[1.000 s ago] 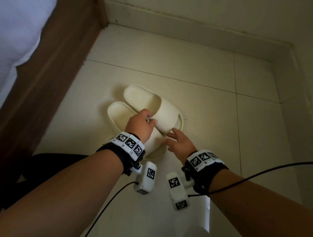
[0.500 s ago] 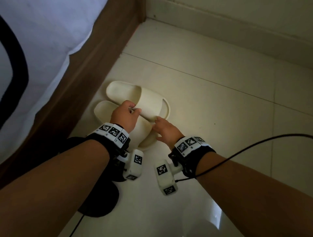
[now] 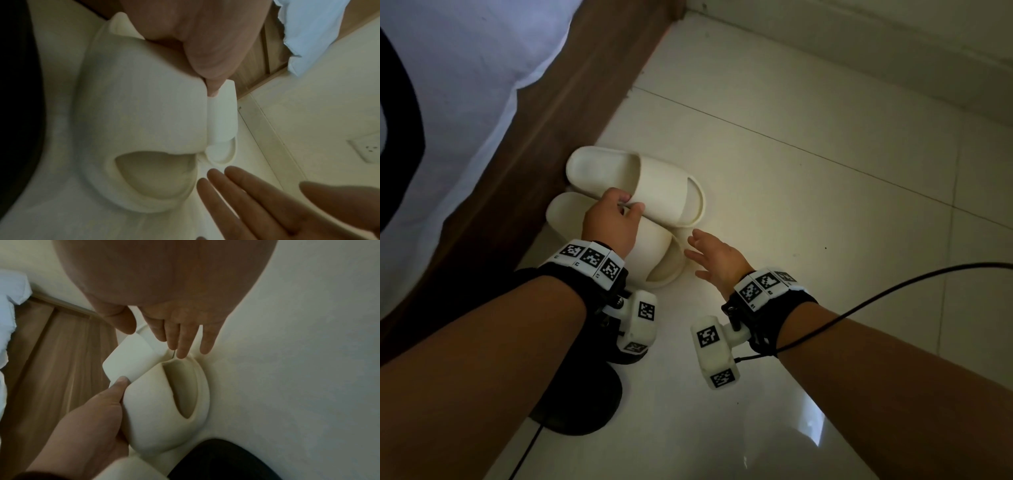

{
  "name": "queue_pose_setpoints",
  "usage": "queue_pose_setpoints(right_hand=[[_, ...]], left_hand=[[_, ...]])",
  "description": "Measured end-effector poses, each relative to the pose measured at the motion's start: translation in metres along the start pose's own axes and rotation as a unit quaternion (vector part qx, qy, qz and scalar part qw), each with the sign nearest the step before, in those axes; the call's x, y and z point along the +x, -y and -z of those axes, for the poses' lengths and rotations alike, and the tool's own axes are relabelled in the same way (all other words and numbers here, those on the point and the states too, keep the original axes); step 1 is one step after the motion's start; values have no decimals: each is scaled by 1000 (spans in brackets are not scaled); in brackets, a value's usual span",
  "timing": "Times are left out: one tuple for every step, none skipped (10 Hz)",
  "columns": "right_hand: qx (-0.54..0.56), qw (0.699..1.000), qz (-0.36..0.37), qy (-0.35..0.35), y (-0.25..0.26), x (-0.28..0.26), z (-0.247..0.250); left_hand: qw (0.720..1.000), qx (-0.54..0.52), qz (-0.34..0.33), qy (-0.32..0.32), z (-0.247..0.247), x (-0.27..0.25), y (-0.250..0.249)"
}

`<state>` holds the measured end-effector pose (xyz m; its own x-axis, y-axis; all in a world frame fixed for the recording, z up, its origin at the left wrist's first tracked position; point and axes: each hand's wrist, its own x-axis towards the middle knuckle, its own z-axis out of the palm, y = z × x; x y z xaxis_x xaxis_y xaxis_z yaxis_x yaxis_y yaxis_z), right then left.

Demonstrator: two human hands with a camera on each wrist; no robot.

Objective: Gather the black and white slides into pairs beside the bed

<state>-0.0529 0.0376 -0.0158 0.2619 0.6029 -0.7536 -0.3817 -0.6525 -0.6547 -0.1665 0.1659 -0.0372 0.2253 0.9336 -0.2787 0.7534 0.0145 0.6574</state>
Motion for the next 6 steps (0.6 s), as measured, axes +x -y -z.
queue_pose_setpoints(right_hand=[[25, 1000, 3, -4, -3, -6, 7], [31, 999, 1, 4, 0, -15, 11], [39, 999, 8, -5, 1, -26, 17], [46, 999, 17, -22, 3, -35, 23], [61, 997, 37, -40, 5, -44, 30], [94, 988, 87, -87, 8, -55, 43]], left_hand=[[1000, 2, -1, -2, -2, -3, -1], [1000, 2, -3, -20, -1, -3, -1], [999, 25, 4, -48, 3, -8, -6], [997, 51, -15, -56, 4, -15, -17], [998, 28, -34, -42, 7, -29, -31], [994, -42, -91, -47, 8, -41, -49]])
